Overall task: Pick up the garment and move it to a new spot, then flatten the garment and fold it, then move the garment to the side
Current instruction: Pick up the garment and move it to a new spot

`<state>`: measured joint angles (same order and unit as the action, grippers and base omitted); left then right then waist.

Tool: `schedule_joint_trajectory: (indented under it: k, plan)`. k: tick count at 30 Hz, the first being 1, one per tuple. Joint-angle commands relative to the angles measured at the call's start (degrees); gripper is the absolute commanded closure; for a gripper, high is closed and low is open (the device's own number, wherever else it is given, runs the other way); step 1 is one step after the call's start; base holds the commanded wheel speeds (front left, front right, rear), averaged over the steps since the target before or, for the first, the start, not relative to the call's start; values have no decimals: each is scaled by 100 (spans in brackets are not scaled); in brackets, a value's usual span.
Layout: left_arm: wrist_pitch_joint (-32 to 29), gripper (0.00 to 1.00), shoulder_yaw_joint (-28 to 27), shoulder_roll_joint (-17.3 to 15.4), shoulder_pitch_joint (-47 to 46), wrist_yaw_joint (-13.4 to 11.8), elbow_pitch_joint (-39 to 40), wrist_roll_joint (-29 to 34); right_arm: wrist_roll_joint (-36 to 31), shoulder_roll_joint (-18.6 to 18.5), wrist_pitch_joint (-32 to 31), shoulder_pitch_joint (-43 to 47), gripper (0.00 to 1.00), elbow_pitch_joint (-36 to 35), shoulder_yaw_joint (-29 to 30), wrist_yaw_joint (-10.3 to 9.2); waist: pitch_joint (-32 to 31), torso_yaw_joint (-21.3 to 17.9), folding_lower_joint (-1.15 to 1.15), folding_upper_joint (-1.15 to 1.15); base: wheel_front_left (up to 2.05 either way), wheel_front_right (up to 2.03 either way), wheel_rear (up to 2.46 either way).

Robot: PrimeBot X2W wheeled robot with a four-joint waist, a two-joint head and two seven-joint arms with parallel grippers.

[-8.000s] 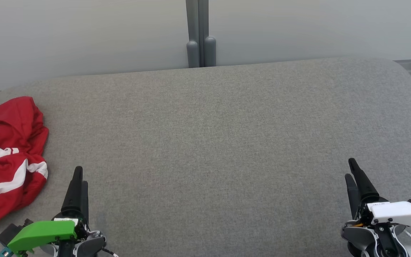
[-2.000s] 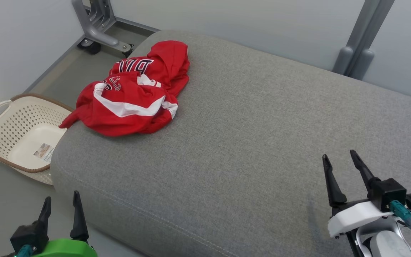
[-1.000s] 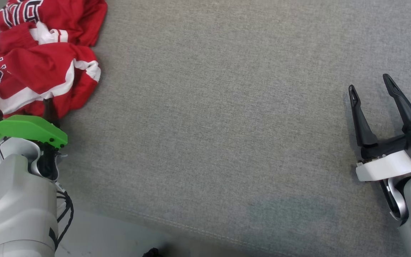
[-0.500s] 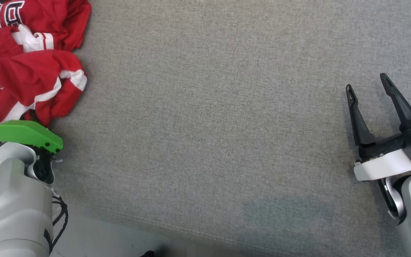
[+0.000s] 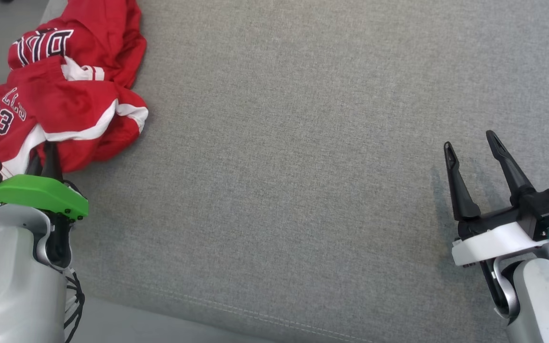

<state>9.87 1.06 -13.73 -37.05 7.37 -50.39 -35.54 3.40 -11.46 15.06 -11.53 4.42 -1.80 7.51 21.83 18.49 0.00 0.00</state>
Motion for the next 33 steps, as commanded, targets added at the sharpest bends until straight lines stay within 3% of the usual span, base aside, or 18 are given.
schedule_joint_trajectory:
  k: [1, 6, 11, 16, 20, 23, 28, 33]
  plan:
    - [-43, 100, 95, -83, 161, 17, 303, -66, 39, 47, 17, 100, 0, 9, 15, -4, -292, -27, 0, 0, 0, 0, 0]
    - [-364, 100, 309, -297, 575, -4, 1685, -138, 70, 241, 17, 165, 0, -8, 25, -4, -514, -190, 0, 0, 0, 0, 0]
    - [-893, 100, 419, -373, 1050, -364, 3514, -45, 81, 388, 17, 200, 0, -22, 28, -4, -609, -449, 0, 0, 0, 0, 0]
    - [-1527, 100, 727, -305, 1388, -659, 5236, 48, 102, 484, 17, 203, 0, -35, 75, -4, -624, -777, 0, 0, 0, 0, 0]
    - [-1934, 100, 1130, -155, 1430, -784, 6130, 118, 118, 564, 17, 153, 0, -56, 87, -4, -643, -1127, 0, 0, 0, 0, 0]
    - [-2155, 100, 1474, 31, 1344, -811, 6398, 150, 126, 618, 17, 116, 0, -75, 93, -4, -662, -1423, 0, 0, 0, 0, 0]
    - [-2330, 100, 1979, 349, 1175, -761, 6104, 195, 134, 676, 17, 89, 0, -113, 120, -4, -662, -1830, 0, 0, 0, 0, 0]
    - [-2137, 100, 2639, 763, 964, -531, 5071, 341, 157, 749, 17, 89, 0, -142, 153, -4, -652, -2478, 0, 0, 0, 0, 0]
